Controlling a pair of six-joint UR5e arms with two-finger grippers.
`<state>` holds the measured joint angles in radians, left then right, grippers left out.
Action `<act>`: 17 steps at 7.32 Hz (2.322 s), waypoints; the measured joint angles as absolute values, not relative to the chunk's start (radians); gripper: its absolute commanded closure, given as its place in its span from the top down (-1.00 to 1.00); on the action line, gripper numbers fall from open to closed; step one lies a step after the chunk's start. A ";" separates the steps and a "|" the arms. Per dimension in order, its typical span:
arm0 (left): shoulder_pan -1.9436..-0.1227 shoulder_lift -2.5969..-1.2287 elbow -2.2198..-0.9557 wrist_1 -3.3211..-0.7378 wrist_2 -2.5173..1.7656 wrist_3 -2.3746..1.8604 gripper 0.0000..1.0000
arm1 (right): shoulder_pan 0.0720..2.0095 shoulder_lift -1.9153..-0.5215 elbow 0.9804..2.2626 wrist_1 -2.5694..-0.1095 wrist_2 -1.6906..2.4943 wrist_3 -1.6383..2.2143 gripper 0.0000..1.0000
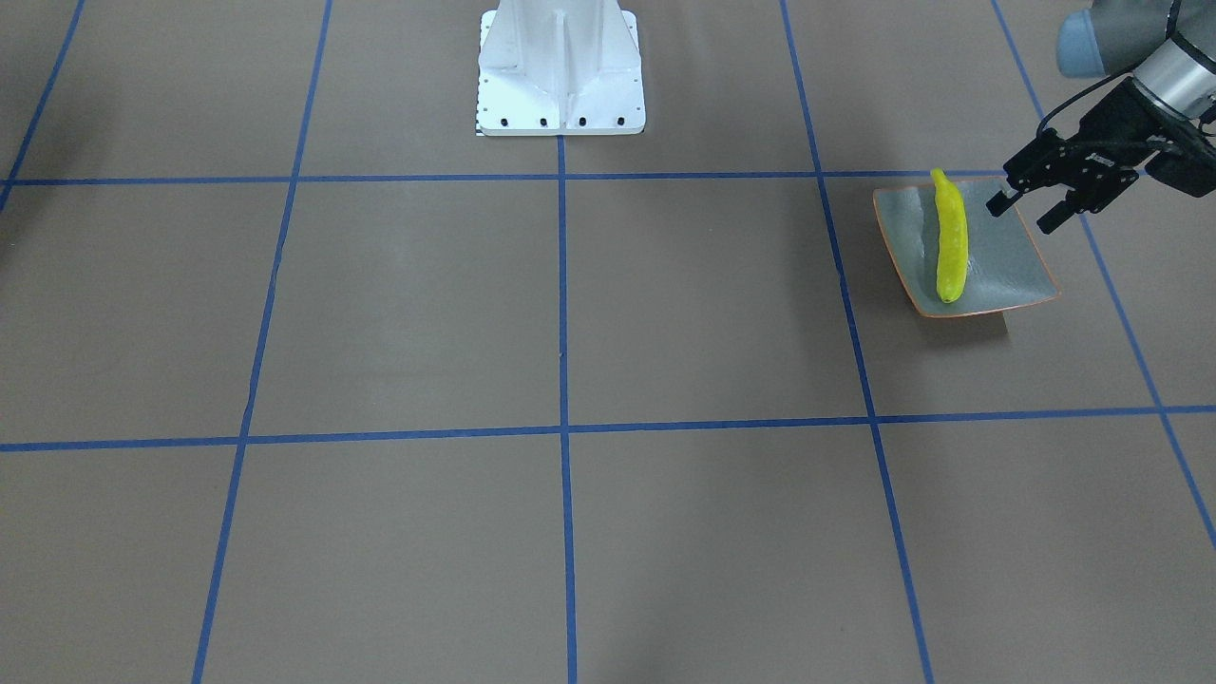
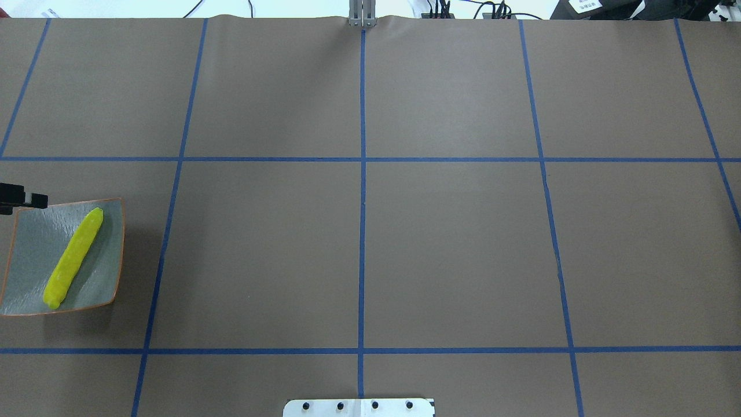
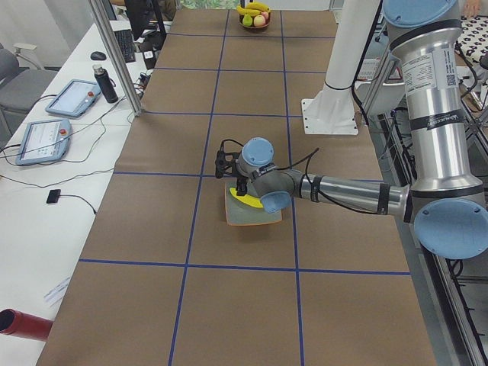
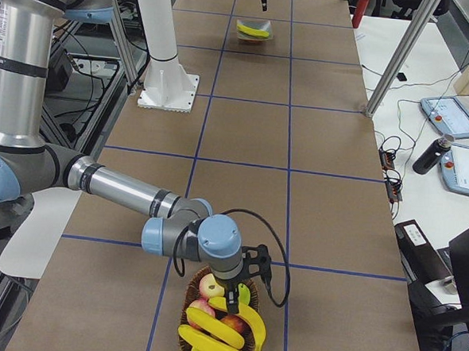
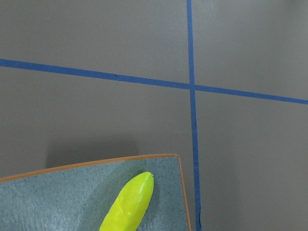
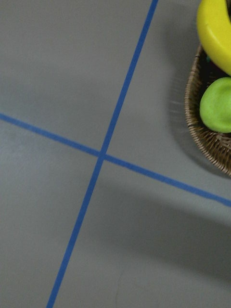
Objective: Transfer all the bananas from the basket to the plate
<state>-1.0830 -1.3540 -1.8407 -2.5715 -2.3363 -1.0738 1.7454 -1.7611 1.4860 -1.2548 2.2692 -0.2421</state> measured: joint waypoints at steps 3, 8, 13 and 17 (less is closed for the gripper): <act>-1.084 -1.355 -1.841 -2.575 -2.336 -1.073 1.00 | 1.796 -1.816 1.395 -1.075 2.269 -0.023 0.93; -1.084 -1.349 -1.841 -2.589 -2.336 -1.072 0.99 | 1.797 -1.851 1.311 -0.898 2.273 0.145 0.85; -1.084 -1.350 -1.841 -2.591 -2.329 -1.072 0.99 | 1.793 -1.869 1.301 -0.872 2.311 0.147 0.42; -1.084 -1.350 -1.841 -2.591 -2.329 -1.072 1.00 | 1.776 -1.869 1.301 -0.861 2.316 0.146 -0.53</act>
